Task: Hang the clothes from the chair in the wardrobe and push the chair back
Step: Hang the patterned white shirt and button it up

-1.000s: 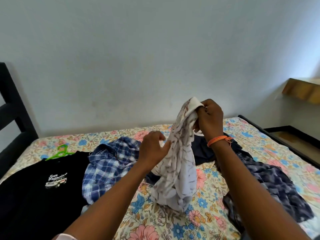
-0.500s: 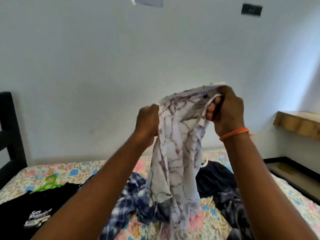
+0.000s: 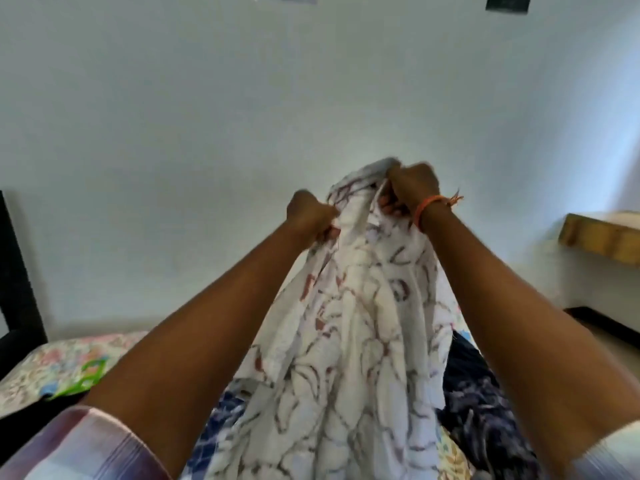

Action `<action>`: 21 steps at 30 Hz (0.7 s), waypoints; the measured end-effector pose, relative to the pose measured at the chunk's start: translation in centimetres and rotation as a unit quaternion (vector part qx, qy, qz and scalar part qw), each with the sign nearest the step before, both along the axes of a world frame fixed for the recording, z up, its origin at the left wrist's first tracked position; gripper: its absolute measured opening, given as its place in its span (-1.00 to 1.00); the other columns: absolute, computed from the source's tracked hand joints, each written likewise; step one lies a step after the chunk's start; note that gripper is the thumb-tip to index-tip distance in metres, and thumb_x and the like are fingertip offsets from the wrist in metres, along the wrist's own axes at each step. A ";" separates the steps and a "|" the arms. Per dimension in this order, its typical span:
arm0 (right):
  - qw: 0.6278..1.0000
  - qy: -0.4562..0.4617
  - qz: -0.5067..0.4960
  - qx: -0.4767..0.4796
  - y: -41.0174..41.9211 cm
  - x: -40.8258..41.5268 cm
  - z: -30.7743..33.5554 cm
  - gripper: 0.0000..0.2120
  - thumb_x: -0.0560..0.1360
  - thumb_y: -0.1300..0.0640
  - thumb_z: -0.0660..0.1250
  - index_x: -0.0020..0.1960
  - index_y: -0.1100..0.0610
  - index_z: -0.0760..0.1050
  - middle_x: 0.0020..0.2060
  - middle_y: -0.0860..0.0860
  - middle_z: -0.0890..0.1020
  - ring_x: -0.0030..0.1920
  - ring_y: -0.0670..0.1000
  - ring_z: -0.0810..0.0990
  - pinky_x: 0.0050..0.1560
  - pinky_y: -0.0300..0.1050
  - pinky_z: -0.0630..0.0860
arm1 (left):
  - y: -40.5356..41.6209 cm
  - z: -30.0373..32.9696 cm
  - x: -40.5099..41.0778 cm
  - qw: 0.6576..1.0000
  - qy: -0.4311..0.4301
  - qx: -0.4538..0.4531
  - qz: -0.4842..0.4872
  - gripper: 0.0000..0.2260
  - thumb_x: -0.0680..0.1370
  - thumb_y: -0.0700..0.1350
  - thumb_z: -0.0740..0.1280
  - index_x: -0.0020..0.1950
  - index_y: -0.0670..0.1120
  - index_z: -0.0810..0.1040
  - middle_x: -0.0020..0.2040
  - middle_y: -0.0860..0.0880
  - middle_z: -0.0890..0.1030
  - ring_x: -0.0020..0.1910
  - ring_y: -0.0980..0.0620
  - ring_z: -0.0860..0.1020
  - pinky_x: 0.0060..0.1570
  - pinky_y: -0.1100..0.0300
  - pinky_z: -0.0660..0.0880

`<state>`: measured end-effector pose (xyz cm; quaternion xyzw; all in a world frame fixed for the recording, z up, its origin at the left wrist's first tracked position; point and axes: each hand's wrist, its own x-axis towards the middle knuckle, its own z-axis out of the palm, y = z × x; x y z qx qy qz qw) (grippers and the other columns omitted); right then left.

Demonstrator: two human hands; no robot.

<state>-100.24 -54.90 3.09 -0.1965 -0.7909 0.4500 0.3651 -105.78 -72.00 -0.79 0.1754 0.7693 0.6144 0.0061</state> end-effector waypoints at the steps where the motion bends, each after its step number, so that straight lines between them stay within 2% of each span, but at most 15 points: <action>1: 0.998 -0.064 0.015 0.004 1.2 -0.6 -4.2 -0.53 0.56 -0.06 0.23 -0.34 0.25 0.61 -0.32 0.25 0.68 -0.26 0.25 0.68 -0.35 -0.02 0.58 | 0.6 -4.1 -0.7 0.998 -0.007 -0.068 0.002 -0.75 0.43 -0.23 0.49 -0.01 -0.33 0.52 -0.15 -0.28 0.64 -0.29 -0.11 0.67 -0.30 0.03 0.59; 3: 0.973 -0.218 0.025 0.071 2.8 -0.6 -13.1 -0.59 0.57 -0.04 0.30 -0.11 0.33 0.64 -0.07 0.32 0.67 -0.01 0.29 0.65 -0.04 0.05 0.55 | 0.9 -12.5 -0.5 0.973 -0.007 -0.227 -0.044 -0.52 0.45 -0.15 0.49 0.27 -0.30 0.44 0.18 -0.27 0.58 0.11 -0.20 0.60 -0.04 0.08 0.52; 5: 0.935 -0.325 0.038 0.135 2.3 1.8 -23.2 -0.64 0.59 0.01 0.31 0.00 0.33 0.61 0.06 0.32 0.63 0.13 0.27 0.59 0.07 -0.02 0.46 | -0.6 -21.6 1.2 0.932 -0.013 -0.345 -0.110 -0.47 0.51 -0.04 0.40 0.38 -0.26 0.38 0.32 -0.23 0.49 0.29 -0.20 0.48 0.12 0.15 0.39; 7: 0.921 -0.370 0.061 0.103 -0.1 6.0 -33.4 -0.76 0.56 0.09 0.34 -0.08 0.29 0.59 0.00 0.31 0.63 0.08 0.26 0.59 0.02 -0.04 0.42 | -3.4 -31.2 3.8 0.910 -0.053 -0.393 -0.123 -0.47 0.49 0.11 0.29 0.31 -0.24 0.47 0.28 -0.23 0.52 0.28 -0.18 0.48 0.13 0.14 0.34; 9: 0.908 -0.414 0.051 0.044 -2.3 10.8 -43.2 -0.77 0.53 0.06 0.34 -0.08 0.24 0.59 -0.06 0.22 0.64 0.03 0.22 0.60 -0.02 -0.09 0.37 | -7.0 -39.6 6.6 0.906 -0.130 -0.396 -0.078 -0.60 0.53 0.01 0.32 0.27 -0.21 0.50 0.26 -0.22 0.53 0.26 -0.17 0.49 0.14 0.14 0.37; 10: 0.902 -0.428 0.052 0.027 -3.4 13.5 -47.3 -0.73 0.50 -0.02 0.30 -0.07 0.20 0.58 -0.10 0.18 0.64 -0.01 0.20 0.61 -0.04 -0.11 0.35 | -8.9 -42.8 8.2 0.902 -0.153 -0.399 -0.058 -0.61 0.55 -0.05 0.32 0.33 -0.18 0.47 0.30 -0.21 0.50 0.30 -0.16 0.46 0.21 0.13 0.38; 12: 0.903 -0.420 0.086 0.008 -5.0 17.8 -54.0 -0.68 0.43 -0.11 0.23 -0.05 0.11 0.58 -0.15 0.11 0.63 -0.11 0.19 0.64 -0.07 -0.11 0.42 | -11.9 -47.4 11.0 0.892 -0.151 -0.423 -0.045 -0.57 0.59 -0.05 0.27 0.43 -0.16 0.39 0.39 -0.21 0.42 0.36 -0.16 0.40 0.32 0.10 0.34; 14: 0.906 -0.409 0.082 0.076 -5.6 20.1 -56.4 -0.67 0.38 -0.13 0.22 -0.03 0.06 0.59 -0.11 0.08 0.62 -0.14 0.20 0.64 -0.09 0.01 0.56 | -13.6 -49.0 12.7 0.883 -0.092 -0.459 -0.048 -0.62 0.61 0.03 0.24 0.37 -0.12 0.43 0.34 -0.18 0.43 0.31 -0.18 0.42 0.27 0.04 0.38; 16: 0.913 -0.383 0.024 0.140 -6.4 20.4 -54.1 -0.62 0.37 -0.13 0.23 0.04 0.07 0.56 -0.03 0.14 0.63 -0.07 0.23 0.63 -0.02 0.08 0.57 | -14.3 -48.9 13.4 0.869 -0.033 -0.491 -0.058 -0.65 0.59 0.12 0.20 0.25 -0.07 0.48 0.24 -0.13 0.47 0.22 -0.18 0.45 0.15 0.00 0.42; 18: 0.915 -0.355 -0.052 0.186 -5.8 20.1 -52.5 -0.58 0.38 -0.12 0.34 0.13 0.11 0.54 0.12 0.23 0.60 0.11 0.27 0.56 0.19 0.08 0.40 | -14.6 -48.2 13.5 0.845 -0.006 -0.533 -0.033 -0.60 0.56 0.18 0.23 0.26 -0.05 0.47 0.25 -0.12 0.47 0.21 -0.18 0.44 0.15 -0.03 0.42; 19: 0.910 -0.359 -0.094 0.184 -5.3 19.9 -51.9 -0.54 0.38 -0.08 0.42 0.18 0.14 0.54 0.21 0.27 0.55 0.22 0.30 0.49 0.27 0.12 0.29 | -14.8 -48.1 13.4 0.846 -0.006 -0.533 -0.014 -0.54 0.54 0.23 0.25 0.29 -0.06 0.46 0.28 -0.13 0.46 0.24 -0.19 0.43 0.19 -0.06 0.41; 21: 0.893 -0.404 -0.160 0.117 -3.8 19.9 -51.2 -0.40 0.38 -0.02 0.50 0.32 0.22 0.47 0.36 0.35 0.41 0.36 0.36 0.36 0.35 0.22 0.20 | -15.4 -48.2 12.9 0.845 -0.049 -0.531 -0.020 -0.34 0.51 0.32 0.24 0.44 -0.09 0.33 0.39 -0.13 0.38 0.34 -0.19 0.38 0.29 -0.06 0.36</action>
